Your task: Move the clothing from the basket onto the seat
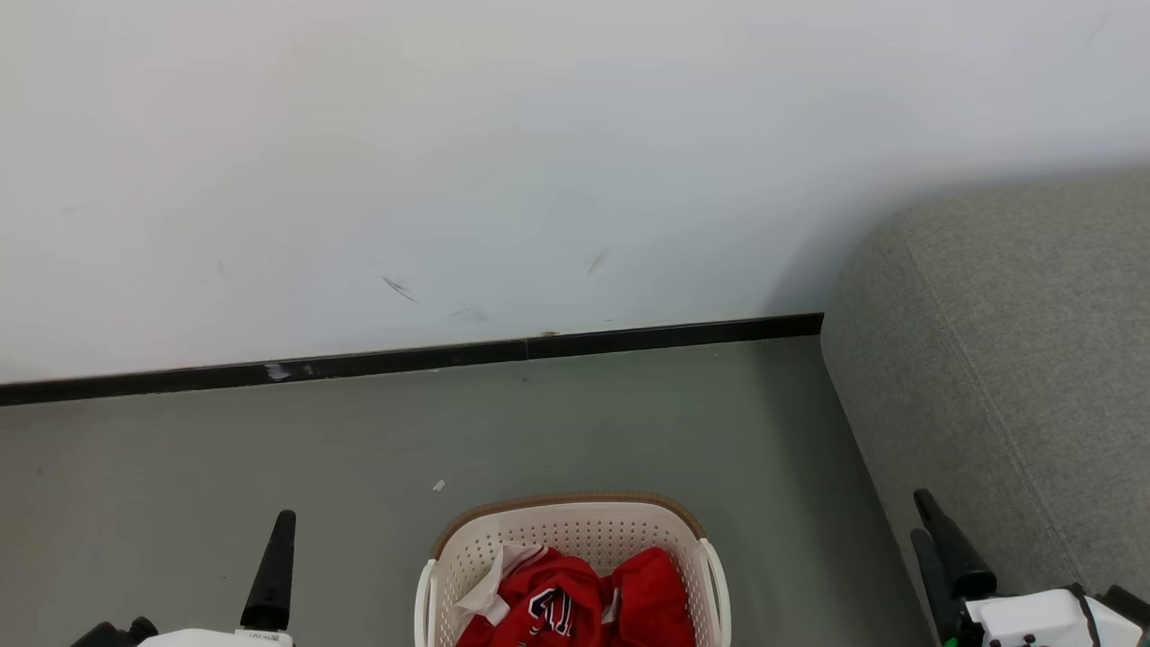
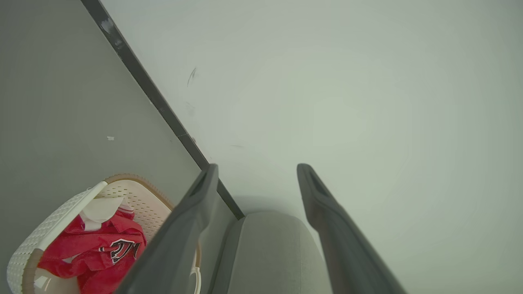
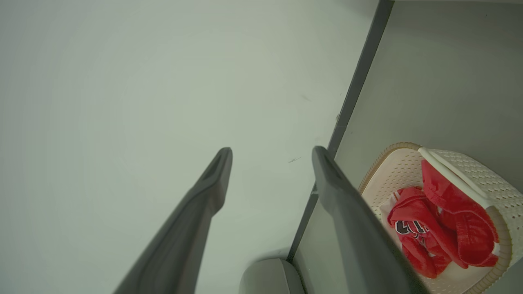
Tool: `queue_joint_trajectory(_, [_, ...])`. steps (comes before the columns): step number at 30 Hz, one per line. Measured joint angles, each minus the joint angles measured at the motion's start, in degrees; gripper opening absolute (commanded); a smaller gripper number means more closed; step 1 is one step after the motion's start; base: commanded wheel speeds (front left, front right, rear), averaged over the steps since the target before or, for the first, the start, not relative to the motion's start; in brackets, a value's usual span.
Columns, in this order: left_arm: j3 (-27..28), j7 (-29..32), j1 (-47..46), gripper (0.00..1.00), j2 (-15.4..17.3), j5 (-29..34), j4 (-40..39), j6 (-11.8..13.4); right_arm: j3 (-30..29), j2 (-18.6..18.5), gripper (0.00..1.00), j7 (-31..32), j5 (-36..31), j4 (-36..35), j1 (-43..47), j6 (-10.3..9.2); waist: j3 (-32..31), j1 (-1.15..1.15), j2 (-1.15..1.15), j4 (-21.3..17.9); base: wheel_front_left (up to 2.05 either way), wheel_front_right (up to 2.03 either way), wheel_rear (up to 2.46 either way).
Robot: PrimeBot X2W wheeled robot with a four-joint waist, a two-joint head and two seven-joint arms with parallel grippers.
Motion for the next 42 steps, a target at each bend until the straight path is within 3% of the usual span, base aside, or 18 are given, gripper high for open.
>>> queue_joint_trajectory(12, [-2.60, -2.13, -0.04, 1.00, 0.41, 12.07, -2.26, 1.21, 0.80, -0.20, 1.00, -1.97, -10.55, -0.75, -0.01, 0.00, -0.71, 0.54, 0.00, 0.21, 0.00, 0.00, 0.00])
queue_joint_trajectory(21, [-5.71, -4.30, -0.04, 1.00, 1.41, 24.16, -3.53, 3.52, 1.65, -0.12, 1.00, -3.80, -20.89, -1.19, -0.01, 0.00, -1.16, 0.65, 0.00, 0.29, 0.00, 0.00, 0.00])
queue_joint_trajectory(42, [-10.46, -8.56, 0.05, 1.00, 1.76, 44.76, -3.68, 9.57, 3.88, 0.01, 1.00, -7.50, -45.08, -1.26, -0.04, 0.01, -0.64, -0.21, 0.00, 0.54, 0.00, 0.00, 0.00])
